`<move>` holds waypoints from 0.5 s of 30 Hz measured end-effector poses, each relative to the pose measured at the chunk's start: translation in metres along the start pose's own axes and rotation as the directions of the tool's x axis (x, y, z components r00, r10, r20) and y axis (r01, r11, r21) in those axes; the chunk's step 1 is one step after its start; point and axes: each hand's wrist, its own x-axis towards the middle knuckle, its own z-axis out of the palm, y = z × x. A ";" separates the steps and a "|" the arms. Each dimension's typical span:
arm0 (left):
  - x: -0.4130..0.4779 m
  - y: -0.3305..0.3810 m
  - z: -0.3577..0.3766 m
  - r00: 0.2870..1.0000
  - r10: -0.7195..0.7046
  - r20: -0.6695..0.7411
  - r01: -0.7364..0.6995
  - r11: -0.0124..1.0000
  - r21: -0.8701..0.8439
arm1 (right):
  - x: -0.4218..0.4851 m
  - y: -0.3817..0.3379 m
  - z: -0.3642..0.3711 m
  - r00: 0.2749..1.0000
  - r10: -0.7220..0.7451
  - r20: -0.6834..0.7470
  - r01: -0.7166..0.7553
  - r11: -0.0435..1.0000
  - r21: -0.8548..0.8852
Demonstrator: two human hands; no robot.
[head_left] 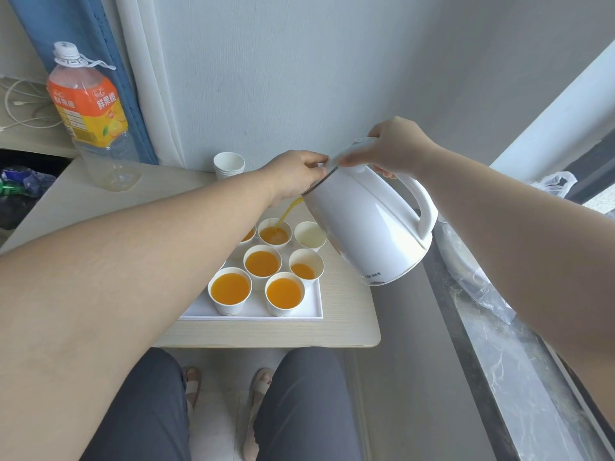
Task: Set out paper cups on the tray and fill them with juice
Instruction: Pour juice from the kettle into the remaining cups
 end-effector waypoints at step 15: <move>-0.003 0.000 -0.003 1.000 -0.014 -0.011 0.013 0.999 -0.032 | 0.001 -0.003 -0.001 1.000 -0.007 0.004 0.008 1.000 -0.023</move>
